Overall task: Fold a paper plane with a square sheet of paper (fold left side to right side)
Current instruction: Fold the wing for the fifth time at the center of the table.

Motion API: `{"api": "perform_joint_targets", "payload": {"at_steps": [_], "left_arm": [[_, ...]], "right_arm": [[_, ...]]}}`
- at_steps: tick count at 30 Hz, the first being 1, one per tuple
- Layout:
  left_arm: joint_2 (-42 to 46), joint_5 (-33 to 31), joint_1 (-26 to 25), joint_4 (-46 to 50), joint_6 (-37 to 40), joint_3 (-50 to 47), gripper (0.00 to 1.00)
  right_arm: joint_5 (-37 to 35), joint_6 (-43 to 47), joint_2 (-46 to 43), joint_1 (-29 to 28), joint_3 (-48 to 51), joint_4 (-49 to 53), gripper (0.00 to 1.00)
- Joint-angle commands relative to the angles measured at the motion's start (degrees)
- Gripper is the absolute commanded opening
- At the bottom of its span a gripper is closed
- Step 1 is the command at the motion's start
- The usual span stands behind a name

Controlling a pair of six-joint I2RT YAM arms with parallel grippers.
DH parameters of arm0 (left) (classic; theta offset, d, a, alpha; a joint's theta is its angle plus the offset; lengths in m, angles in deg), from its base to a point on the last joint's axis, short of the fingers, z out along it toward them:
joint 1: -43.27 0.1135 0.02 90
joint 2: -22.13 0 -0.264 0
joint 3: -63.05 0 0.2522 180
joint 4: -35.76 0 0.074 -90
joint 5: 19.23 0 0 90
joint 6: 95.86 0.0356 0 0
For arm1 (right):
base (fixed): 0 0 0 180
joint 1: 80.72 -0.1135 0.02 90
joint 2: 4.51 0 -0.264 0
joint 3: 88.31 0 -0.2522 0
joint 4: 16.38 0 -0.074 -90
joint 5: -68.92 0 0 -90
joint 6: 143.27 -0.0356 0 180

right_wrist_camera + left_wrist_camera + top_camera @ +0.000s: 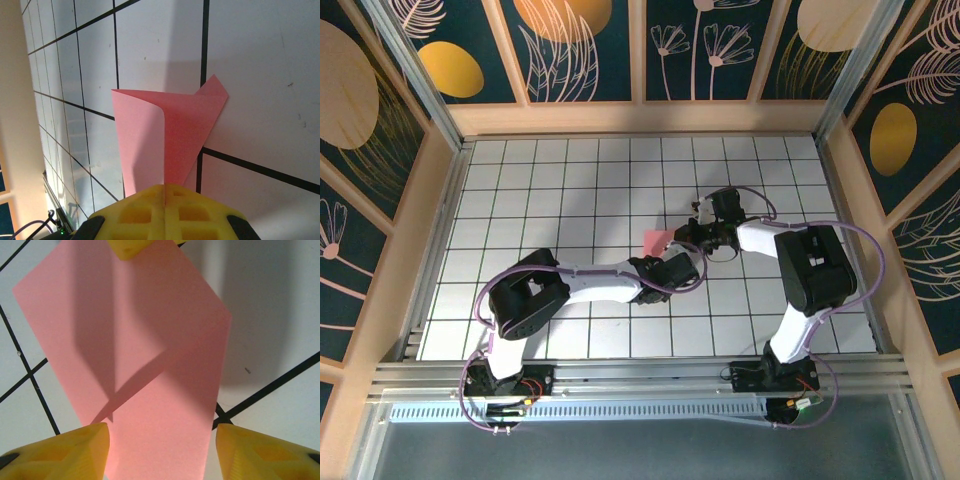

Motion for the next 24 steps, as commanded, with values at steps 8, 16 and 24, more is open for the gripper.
{"api": "perform_joint_targets", "payload": {"at_steps": [8,16,24], "left_arm": [[-1.3,-4.3,0.0,1.7,-0.7,1.0,0.5],[-1.4,-4.1,0.0,1.4,-1.3,0.3,0.32],[-1.0,-2.1,0.0,-0.2,-2.1,-0.5,0.19]], "right_arm": [[-0.1,-0.3,1.2,-0.2,-0.8,1.0,0.0],[-0.7,0.1,1.0,-0.1,-0.9,1.5,0.0],[-1.8,0.3,0.5,0.1,-0.4,1.6,0.0]]}}
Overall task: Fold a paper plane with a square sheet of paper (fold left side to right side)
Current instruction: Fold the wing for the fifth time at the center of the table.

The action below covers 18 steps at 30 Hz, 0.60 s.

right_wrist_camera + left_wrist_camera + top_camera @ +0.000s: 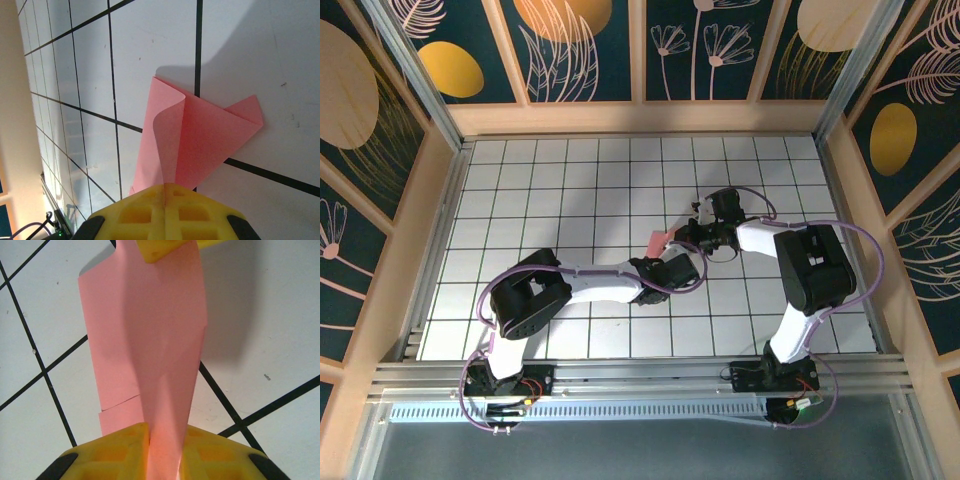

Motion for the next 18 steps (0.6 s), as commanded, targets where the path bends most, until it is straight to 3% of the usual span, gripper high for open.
{"api": "perform_joint_targets", "payload": {"at_steps": [1,4,11,18], "left_arm": [[-0.7,0.6,0.0,-0.3,-1.0,-0.5,0.18],[-0.7,2.0,0.0,-1.1,-1.1,-0.4,0.14],[-0.5,6.1,0.4,-1.9,-1.3,0.8,0.02],[0.9,18.5,4.5,-4.7,-3.5,0.6,0.0]], "right_arm": [[-1.5,0.3,0.1,0.3,-0.2,1.4,0.0],[-2.6,0.6,-1.3,1.0,0.4,1.9,0.02],[-8.0,2.2,-9.5,7.0,4.7,3.6,0.25],[-13.9,5.5,-21.7,14.7,9.9,5.1,0.48]]}}
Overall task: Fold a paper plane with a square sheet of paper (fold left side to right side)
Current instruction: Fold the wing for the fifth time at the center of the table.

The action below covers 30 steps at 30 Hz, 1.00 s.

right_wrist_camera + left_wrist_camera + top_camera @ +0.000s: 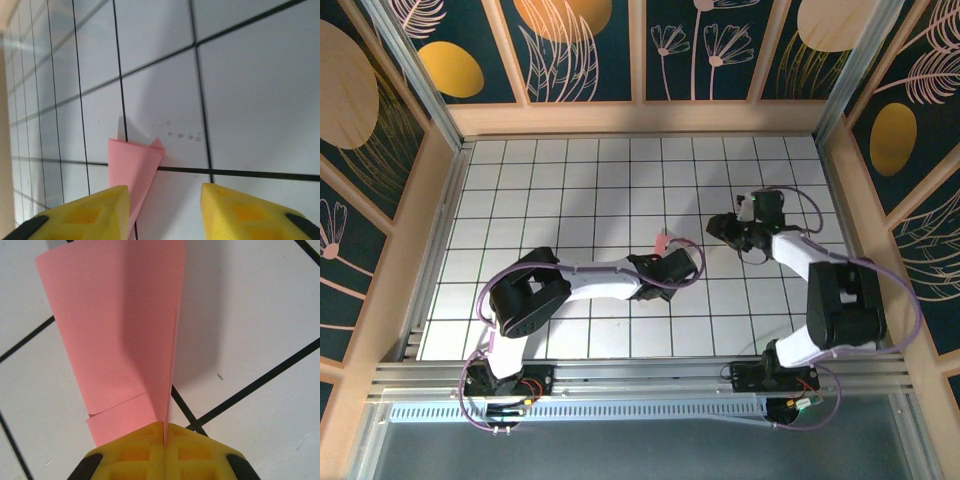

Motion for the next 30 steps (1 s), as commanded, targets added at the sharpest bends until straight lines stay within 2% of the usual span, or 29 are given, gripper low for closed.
{"api": "perform_joint_targets", "payload": {"at_steps": [1,5,9,15,21,30], "left_arm": [[1.3,9.1,3.0,-2.9,-2.7,0.2,0.0],[2.0,21.1,7.1,-8.1,-5.7,-1.7,0.0],[1.4,32.9,10.7,-14.3,-10.5,-3.8,0.0],[1.2,43.5,15.0,-26.8,-20.9,-9.4,0.0],[1.3,49.3,17.8,-40.7,-31.0,-15.8,0.0],[0.0,51.9,19.0,-56.7,-41.9,-21.7,0.0]], "right_arm": [[-4.9,3.0,-5.6,1.8,2.3,1.8,0.5],[-5.0,4.6,-8.4,2.6,3.6,2.1,0.54],[-2.2,5.5,-7.9,2.6,4.5,1.6,0.54],[2.2,5.8,-6.8,2.5,6.0,-0.5,0.55],[4.3,5.5,-5.4,1.2,7.1,-2.3,0.55],[3.9,0.7,-2.3,-3.9,8.2,-7.6,0.53]]}}
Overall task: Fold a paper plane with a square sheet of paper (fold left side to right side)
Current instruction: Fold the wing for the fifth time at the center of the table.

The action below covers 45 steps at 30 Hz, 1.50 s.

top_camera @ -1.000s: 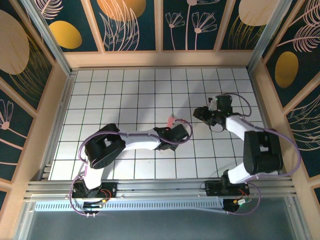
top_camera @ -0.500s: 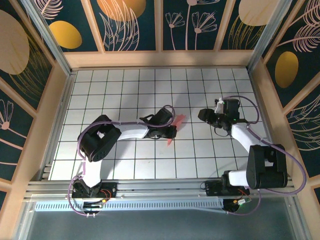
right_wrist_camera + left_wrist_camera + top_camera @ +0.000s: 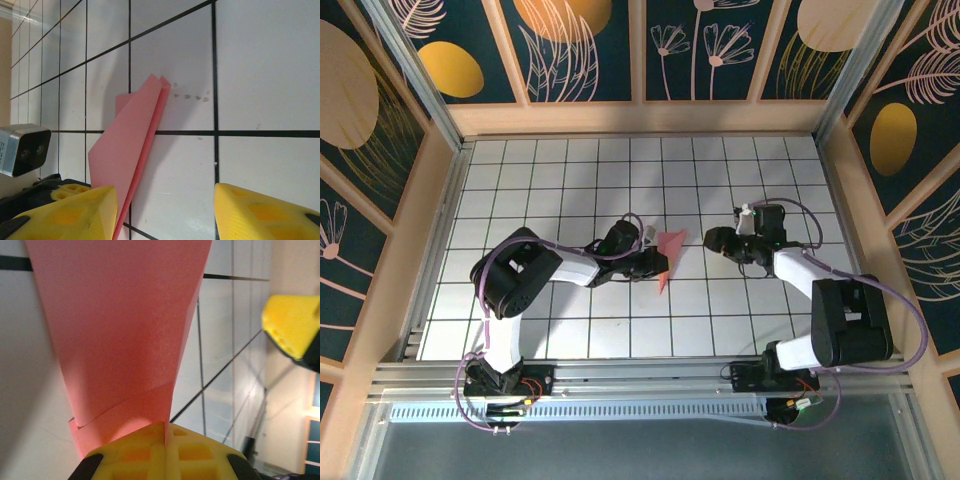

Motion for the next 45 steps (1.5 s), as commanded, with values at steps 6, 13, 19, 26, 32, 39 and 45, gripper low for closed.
{"api": "perform_joint_targets", "payload": {"at_steps": [6,13,19,26,32,39,45], "left_arm": [[-1.6,2.6,0.6,-17.2,-10.7,-3.9,0.0],[-3.9,2.9,0.6,-22.0,-14.1,-5.4,0.0],[-4.7,3.2,0.6,-22.8,-14.5,-5.3,0.0],[-6.5,3.8,0.7,-24.8,-16.1,-5.2,0.0],[-7.6,4.2,0.6,-25.9,-16.9,-5.1,0.0],[-8.9,4.8,0.7,-26.9,-17.7,-4.9,0.0],[-9.1,4.9,0.7,-27.0,-17.8,-4.9,0.0]], "right_arm": [[0.1,-7.4,3.3,-3.6,0.6,-6.9,0.5],[-1.7,-10.2,6.1,-6.4,-0.8,-7.8,0.46],[-2.3,-11.4,7.2,-7.3,-0.9,-8.6,0.44],[-3.3,-12.6,8.2,-8.3,-1.2,-8.9,0.4],[-3.6,-13.3,8.8,-8.9,-1.3,-9.3,0.39],[-4.2,-14.0,9.4,-9.8,-1.3,-9.8,0.39],[-4.2,-14.5,10.3,-10.8,-1.8,-10.4,0.39]]}}
